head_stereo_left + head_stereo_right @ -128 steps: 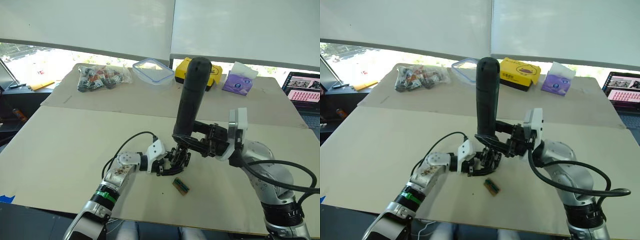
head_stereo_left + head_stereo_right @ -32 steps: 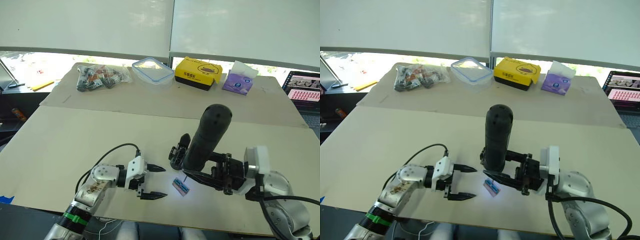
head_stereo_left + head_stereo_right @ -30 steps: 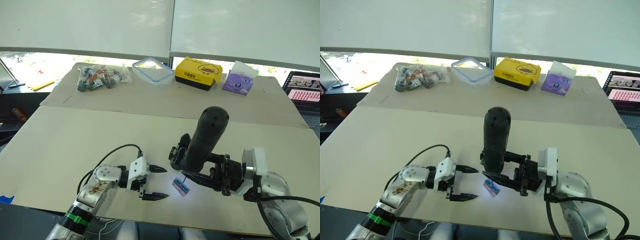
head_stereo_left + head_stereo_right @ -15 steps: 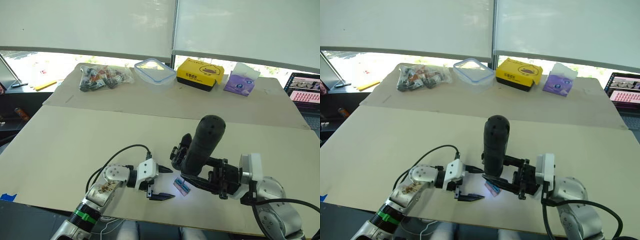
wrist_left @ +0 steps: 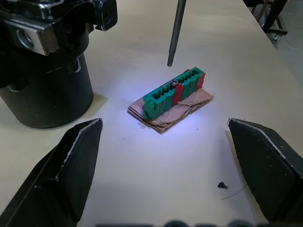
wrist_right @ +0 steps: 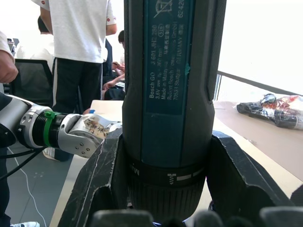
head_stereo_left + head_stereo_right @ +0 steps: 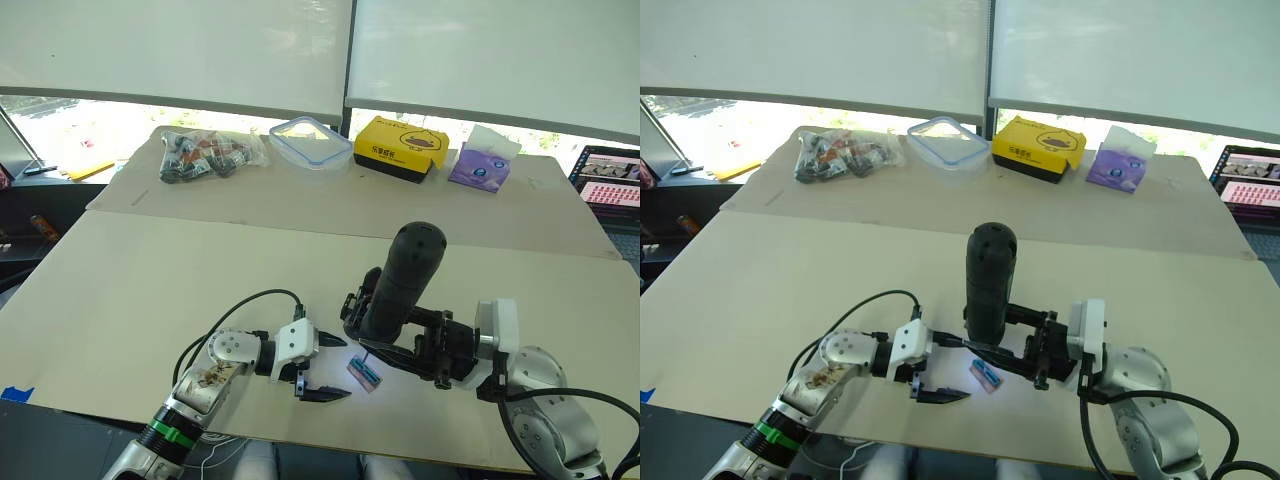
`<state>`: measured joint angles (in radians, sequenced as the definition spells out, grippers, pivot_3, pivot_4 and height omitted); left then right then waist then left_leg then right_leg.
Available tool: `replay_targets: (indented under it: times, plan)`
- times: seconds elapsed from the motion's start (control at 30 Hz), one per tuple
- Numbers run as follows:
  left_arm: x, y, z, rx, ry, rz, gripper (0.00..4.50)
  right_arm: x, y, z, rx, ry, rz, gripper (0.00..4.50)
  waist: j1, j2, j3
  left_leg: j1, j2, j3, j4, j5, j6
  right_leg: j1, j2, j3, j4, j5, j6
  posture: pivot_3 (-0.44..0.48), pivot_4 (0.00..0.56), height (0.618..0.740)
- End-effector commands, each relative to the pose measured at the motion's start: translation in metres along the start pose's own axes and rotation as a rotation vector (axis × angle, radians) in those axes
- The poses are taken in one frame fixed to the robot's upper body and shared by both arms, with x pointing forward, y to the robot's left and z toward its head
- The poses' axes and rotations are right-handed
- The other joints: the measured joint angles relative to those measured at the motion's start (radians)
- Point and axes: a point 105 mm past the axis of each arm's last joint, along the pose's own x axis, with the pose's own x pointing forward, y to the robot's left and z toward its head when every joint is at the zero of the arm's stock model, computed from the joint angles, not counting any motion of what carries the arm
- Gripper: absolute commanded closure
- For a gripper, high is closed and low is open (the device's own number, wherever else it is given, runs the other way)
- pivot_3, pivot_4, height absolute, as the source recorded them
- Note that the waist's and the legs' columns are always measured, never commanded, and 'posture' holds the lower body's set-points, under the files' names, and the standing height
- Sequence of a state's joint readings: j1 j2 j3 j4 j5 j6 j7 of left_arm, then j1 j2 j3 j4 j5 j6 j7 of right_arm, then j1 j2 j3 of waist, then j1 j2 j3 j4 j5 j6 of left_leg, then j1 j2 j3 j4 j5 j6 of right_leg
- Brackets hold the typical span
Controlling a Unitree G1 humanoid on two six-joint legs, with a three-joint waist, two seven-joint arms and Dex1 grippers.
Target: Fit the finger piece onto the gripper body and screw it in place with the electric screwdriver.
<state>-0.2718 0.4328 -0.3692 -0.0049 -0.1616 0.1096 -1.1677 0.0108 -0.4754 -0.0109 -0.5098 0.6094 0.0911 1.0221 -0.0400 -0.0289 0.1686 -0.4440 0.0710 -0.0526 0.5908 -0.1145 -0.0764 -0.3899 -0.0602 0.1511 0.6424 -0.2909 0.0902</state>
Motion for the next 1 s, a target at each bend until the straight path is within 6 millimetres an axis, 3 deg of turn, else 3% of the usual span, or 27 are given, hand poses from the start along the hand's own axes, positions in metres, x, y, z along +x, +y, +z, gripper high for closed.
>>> replay_targets:
  times: [0.03, 1.0]
  plan:
    - [0.0072, -0.0113, -0.0045, -0.037, -0.003, -0.049, 0.03, 0.0038, 0.0002, 0.0136, -0.057, -0.047, 0.012, 2.60, 0.000, 0.000, 0.000, 0.000, 0.000, 0.000, 0.000, 0.000, 0.000, 0.000, 0.000, 0.000, 0.000, 0.000, 0.000, 0.000, 0.150, 0.740]
    - [0.0102, -0.0146, -0.0053, -0.046, 0.001, -0.047, 0.03, 0.0030, 0.0013, 0.0071, -0.015, -0.004, 0.014, 2.60, 0.000, 0.000, 0.000, 0.000, 0.000, 0.000, 0.000, 0.000, 0.000, 0.000, 0.000, 0.000, 0.000, 0.000, 0.000, 0.000, 0.150, 0.740]
